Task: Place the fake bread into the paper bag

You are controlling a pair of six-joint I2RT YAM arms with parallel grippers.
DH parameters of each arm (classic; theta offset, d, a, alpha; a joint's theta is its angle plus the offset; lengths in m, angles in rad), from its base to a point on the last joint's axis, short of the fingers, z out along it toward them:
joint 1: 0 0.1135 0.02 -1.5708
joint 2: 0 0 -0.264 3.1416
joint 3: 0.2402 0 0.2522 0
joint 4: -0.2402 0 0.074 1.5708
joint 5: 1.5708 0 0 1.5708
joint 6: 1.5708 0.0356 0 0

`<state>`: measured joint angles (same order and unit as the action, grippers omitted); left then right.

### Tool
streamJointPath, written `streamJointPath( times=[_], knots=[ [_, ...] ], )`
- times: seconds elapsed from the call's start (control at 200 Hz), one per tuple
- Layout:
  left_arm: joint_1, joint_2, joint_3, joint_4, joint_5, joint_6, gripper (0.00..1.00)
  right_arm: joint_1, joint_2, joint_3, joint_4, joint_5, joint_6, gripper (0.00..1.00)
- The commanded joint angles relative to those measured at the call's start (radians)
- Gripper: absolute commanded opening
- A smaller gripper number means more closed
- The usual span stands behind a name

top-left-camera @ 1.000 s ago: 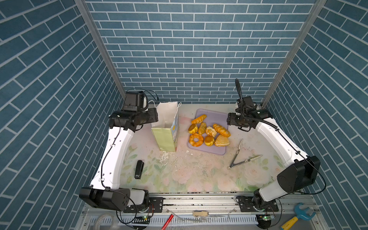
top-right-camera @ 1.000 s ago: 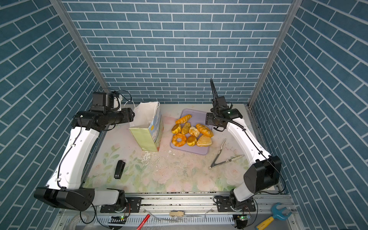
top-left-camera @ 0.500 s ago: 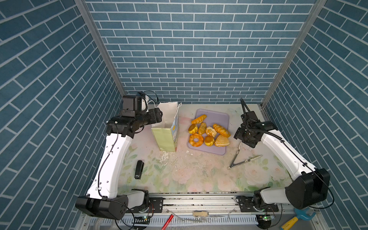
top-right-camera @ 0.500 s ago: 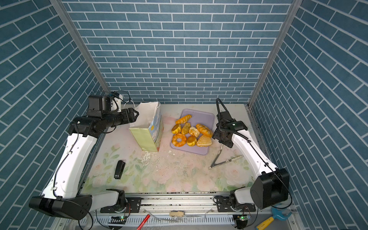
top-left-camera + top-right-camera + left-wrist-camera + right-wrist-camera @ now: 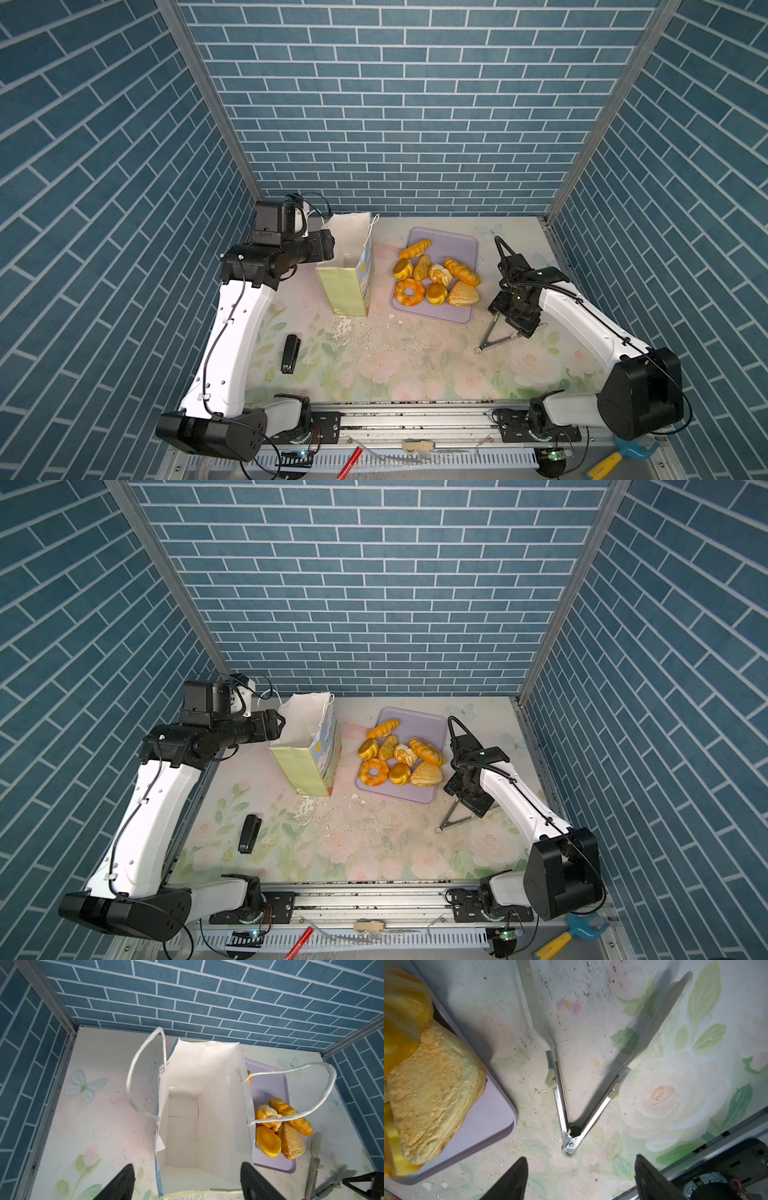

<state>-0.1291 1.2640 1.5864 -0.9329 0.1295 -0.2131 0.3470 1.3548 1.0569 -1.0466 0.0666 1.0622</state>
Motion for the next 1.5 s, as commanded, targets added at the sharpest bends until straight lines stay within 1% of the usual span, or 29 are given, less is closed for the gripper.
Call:
streamJointPath(
  times=[0.0,0.125,0.225,0.405,0.48,0.55,0.74,0.82,0.89,1.015,1.115,1.225,1.41,1.49],
  knots=[
    [0.003,-0.017,-0.018,-0.047,-0.045,0.041,0.81,0.006,0.004,-0.020,-0.025,-0.011,0.068,0.82],
    [0.003,-0.009,-0.028,-0.093,-0.086,0.060,0.81,0.006,0.001,-0.060,-0.004,-0.023,0.094,0.84],
    [0.003,-0.010,-0.062,-0.115,-0.096,0.066,0.80,0.005,0.006,-0.089,0.031,-0.041,0.101,0.85],
    [0.002,0.023,-0.101,-0.124,-0.091,0.059,0.74,0.005,0.029,-0.077,0.049,-0.046,0.088,0.85],
    [0.003,0.035,-0.108,-0.124,-0.091,0.052,0.67,0.006,0.030,-0.073,0.050,-0.045,0.082,0.85],
    [0.003,0.043,-0.109,-0.129,-0.100,0.044,0.64,0.006,0.024,-0.078,0.055,-0.046,0.081,0.85],
    [0.003,0.046,-0.102,-0.084,-0.068,0.002,0.64,0.006,0.015,-0.085,0.081,-0.053,0.074,0.85],
    [0.002,0.061,-0.093,-0.091,-0.102,-0.011,0.65,0.006,0.019,-0.083,0.083,-0.053,0.071,0.85],
    [0.003,0.067,-0.091,-0.072,-0.132,-0.026,0.71,0.006,0.023,-0.082,0.090,-0.054,0.067,0.84],
    [0.002,0.104,-0.069,-0.054,-0.137,-0.048,0.69,0.013,0.023,-0.052,0.087,-0.036,0.040,0.83],
    [0.002,0.126,-0.060,-0.052,-0.134,-0.057,0.62,0.032,0.009,-0.005,0.056,0.014,0.012,0.83],
    [0.002,0.128,-0.061,-0.066,-0.141,-0.059,0.46,0.050,-0.006,0.048,0.017,0.059,-0.011,0.83],
    [0.002,0.121,-0.064,-0.079,-0.110,-0.081,0.17,0.065,-0.002,0.101,0.004,0.076,-0.033,0.82],
    [0.003,0.114,-0.059,-0.085,-0.079,-0.095,0.09,0.074,0.007,0.122,-0.005,0.083,-0.043,0.82]
  ],
)
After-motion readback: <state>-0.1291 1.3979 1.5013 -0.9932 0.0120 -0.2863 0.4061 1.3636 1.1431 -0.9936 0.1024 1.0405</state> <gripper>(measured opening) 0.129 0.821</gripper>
